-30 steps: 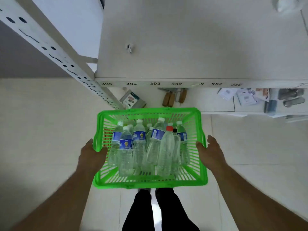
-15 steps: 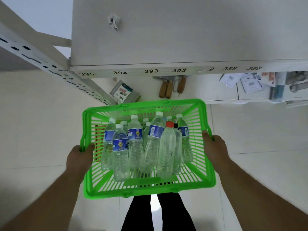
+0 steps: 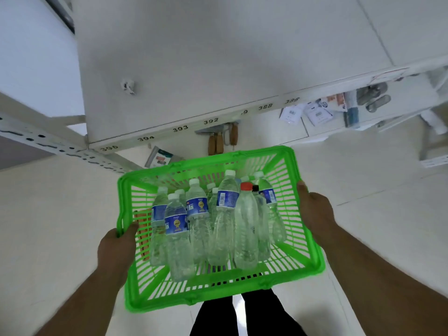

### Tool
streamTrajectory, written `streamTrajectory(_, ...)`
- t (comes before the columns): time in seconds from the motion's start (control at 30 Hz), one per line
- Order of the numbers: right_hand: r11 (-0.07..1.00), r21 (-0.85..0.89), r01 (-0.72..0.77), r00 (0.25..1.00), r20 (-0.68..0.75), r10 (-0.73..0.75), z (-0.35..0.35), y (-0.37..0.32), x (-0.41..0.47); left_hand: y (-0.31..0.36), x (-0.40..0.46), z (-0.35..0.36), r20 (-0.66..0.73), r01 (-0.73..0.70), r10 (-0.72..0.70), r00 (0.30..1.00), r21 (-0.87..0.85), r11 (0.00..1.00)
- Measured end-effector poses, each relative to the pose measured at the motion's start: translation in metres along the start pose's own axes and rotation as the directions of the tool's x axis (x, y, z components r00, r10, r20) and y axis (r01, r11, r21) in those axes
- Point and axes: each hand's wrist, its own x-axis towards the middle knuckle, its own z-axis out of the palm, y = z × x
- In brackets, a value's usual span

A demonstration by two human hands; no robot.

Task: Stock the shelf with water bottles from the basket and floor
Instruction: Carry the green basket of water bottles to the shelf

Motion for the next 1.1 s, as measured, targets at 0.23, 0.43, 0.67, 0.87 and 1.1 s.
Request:
streamTrajectory(0.23, 0.988, 0.12, -0.096, 0.973, -0.199, 0.118, -0.093, 0.043, -0.063, 0.074, -0.069, 0.003, 0.128, -0.24, 0.224, 0.966, 0.126, 0.963)
streamTrajectory(0.43, 0.938, 0.293, -0.188, 0.902, -0.326, 0.282, -0.166, 0.111, -0.096, 0.141, -0.141, 0.052, 0.277, -0.437, 0.367, 0.888, 0.261, 0.861)
streamTrajectory(0.67, 0.842, 0.453, -0.291, 0.803, -0.363, 0.473, -0.25, 0.212, -0.101, 0.195, -0.23, 0.16, 0.469, -0.669, 0.484, 0.739, 0.431, 0.605)
streamTrajectory(0.87, 0.732, 0.592, -0.338, 0.72, -0.338, 0.606, -0.328, 0.302, -0.087, 0.222, -0.336, 0.264, 0.537, -0.725, 0.494, 0.684, 0.424, 0.543)
streamTrajectory(1.1, 0.614, 0.715, -0.336, 0.615, -0.327, 0.717, -0.415, 0.383, -0.079, 0.255, -0.45, 0.38, 0.603, -0.791, 0.513, 0.612, 0.444, 0.421)
